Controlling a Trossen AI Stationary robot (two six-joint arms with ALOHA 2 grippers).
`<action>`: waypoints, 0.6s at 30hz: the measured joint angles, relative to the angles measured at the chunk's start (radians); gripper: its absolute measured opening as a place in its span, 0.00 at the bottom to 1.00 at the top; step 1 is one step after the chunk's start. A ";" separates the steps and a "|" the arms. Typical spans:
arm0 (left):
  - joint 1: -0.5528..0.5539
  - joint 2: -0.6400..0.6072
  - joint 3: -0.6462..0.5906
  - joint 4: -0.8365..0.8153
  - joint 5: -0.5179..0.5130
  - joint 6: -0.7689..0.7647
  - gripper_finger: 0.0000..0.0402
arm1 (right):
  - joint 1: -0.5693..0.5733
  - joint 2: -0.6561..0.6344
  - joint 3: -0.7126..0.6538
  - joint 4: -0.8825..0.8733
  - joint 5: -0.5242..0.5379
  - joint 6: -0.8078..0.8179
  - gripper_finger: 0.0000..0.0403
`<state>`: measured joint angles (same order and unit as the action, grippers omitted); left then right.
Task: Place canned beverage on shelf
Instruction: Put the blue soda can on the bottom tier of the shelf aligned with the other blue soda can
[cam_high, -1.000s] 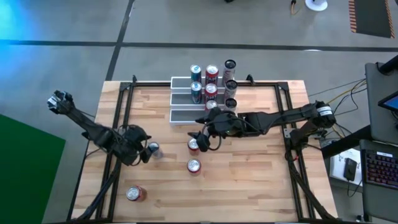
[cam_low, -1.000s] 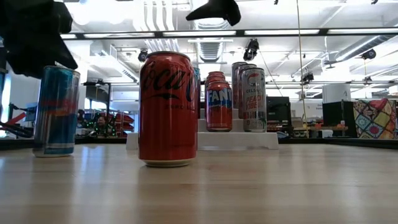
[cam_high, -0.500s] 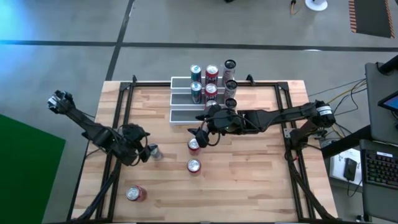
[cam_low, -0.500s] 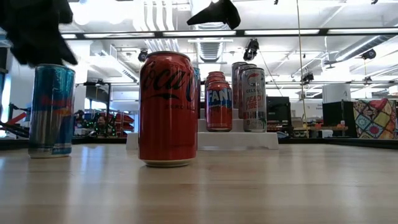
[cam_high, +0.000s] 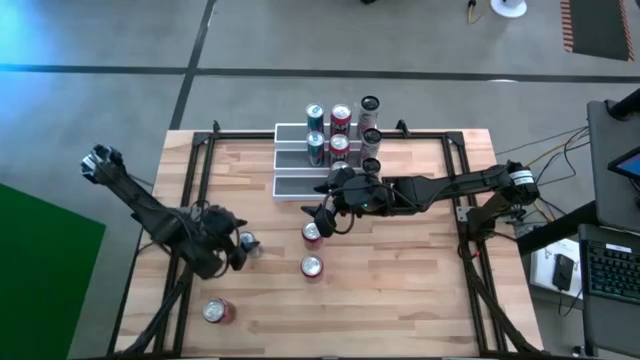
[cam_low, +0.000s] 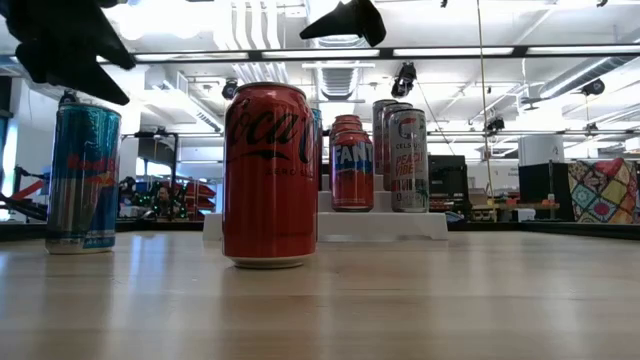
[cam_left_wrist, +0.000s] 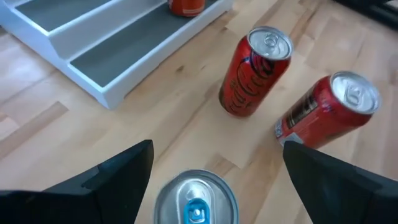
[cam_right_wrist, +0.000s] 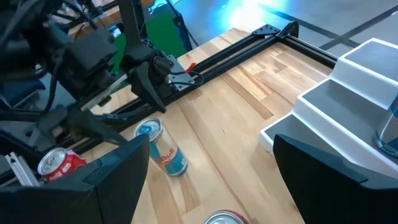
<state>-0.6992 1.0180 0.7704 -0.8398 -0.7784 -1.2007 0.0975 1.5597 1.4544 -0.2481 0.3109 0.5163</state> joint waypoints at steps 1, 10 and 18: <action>-0.012 0.021 0.000 0.001 -0.015 -0.013 0.86 | 0.000 0.000 0.000 0.000 -0.003 -0.001 0.82; -0.078 0.171 0.002 -0.142 -0.024 -0.274 0.86 | -0.003 0.000 0.000 0.000 -0.007 -0.030 0.82; -0.086 0.226 0.002 -0.213 -0.024 -0.417 0.88 | -0.035 0.000 0.000 0.001 -0.055 -0.043 0.82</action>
<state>-0.7849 1.2442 0.7719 -1.0524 -0.8020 -1.6180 0.0621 1.5597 1.4548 -0.2470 0.2560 0.4732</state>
